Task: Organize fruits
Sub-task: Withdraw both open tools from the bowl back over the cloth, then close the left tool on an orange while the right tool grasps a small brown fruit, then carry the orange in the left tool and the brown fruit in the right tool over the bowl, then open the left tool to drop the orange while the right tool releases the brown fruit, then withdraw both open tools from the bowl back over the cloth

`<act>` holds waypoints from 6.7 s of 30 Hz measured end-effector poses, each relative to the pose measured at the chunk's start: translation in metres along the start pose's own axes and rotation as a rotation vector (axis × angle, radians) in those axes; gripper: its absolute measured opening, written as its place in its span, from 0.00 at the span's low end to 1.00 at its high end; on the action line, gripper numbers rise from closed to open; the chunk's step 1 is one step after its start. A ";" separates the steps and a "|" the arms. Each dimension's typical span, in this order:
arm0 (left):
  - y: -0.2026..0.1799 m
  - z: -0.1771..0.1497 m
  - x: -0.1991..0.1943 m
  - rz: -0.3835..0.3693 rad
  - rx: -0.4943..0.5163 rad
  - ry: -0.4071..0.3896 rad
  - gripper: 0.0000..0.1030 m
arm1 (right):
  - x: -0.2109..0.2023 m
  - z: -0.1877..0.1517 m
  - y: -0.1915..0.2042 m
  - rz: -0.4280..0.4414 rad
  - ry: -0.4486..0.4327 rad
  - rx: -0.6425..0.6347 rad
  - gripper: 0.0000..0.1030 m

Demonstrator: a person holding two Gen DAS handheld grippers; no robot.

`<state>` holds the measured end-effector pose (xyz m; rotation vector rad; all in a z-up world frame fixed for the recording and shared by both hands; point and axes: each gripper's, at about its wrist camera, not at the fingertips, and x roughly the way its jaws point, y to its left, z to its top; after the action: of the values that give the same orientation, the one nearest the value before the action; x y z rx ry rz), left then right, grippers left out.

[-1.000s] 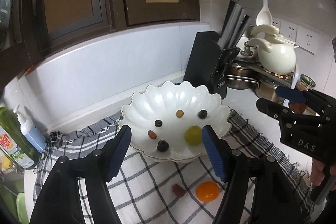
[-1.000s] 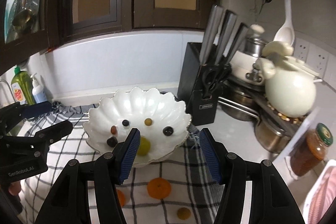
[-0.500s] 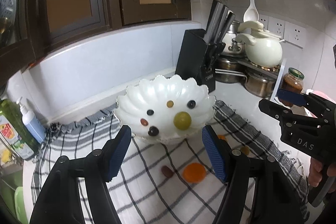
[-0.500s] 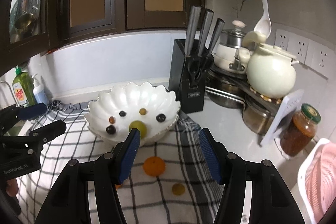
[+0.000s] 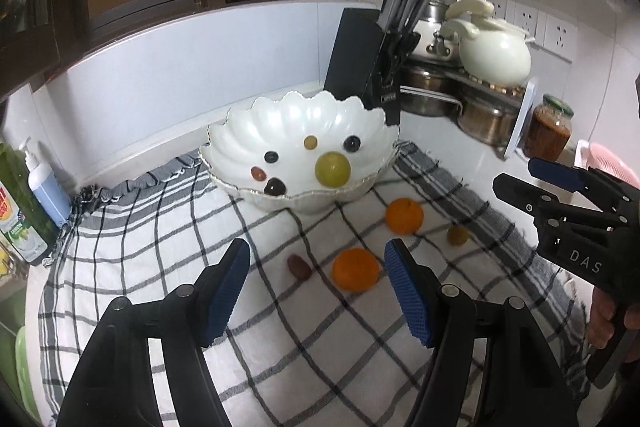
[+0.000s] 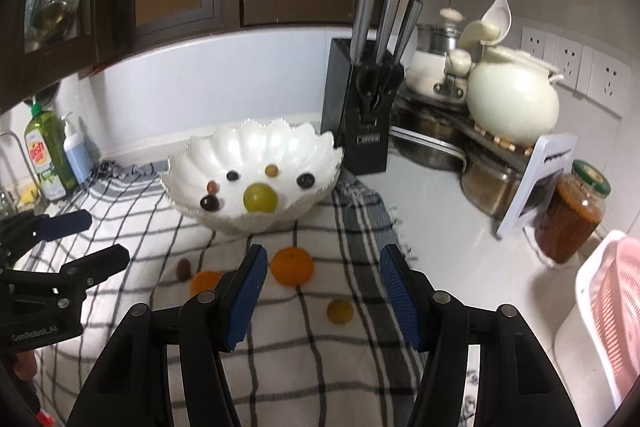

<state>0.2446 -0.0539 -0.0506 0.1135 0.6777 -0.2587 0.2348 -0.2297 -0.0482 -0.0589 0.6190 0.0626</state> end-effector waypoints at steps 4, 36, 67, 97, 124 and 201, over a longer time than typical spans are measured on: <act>-0.005 -0.010 0.003 -0.002 0.015 0.008 0.67 | 0.007 -0.014 0.000 0.003 0.037 -0.013 0.58; -0.029 -0.030 0.088 -0.059 0.018 0.097 0.62 | 0.083 -0.051 -0.024 0.026 0.191 0.085 0.45; -0.026 -0.027 0.109 -0.110 -0.027 0.147 0.41 | 0.097 -0.049 -0.022 0.044 0.216 0.071 0.26; 0.012 0.021 0.027 -0.046 -0.062 -0.105 0.41 | 0.025 0.016 0.017 0.115 -0.048 0.011 0.26; 0.060 0.105 0.064 0.013 -0.068 -0.121 0.41 | 0.091 0.109 0.047 0.159 -0.059 -0.090 0.26; 0.076 0.132 0.097 0.109 -0.077 0.043 0.67 | 0.131 0.139 0.049 0.105 0.093 -0.132 0.42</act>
<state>0.4176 -0.0252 -0.0081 0.0821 0.7206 -0.1251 0.4174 -0.1657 -0.0133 -0.1578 0.7099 0.2039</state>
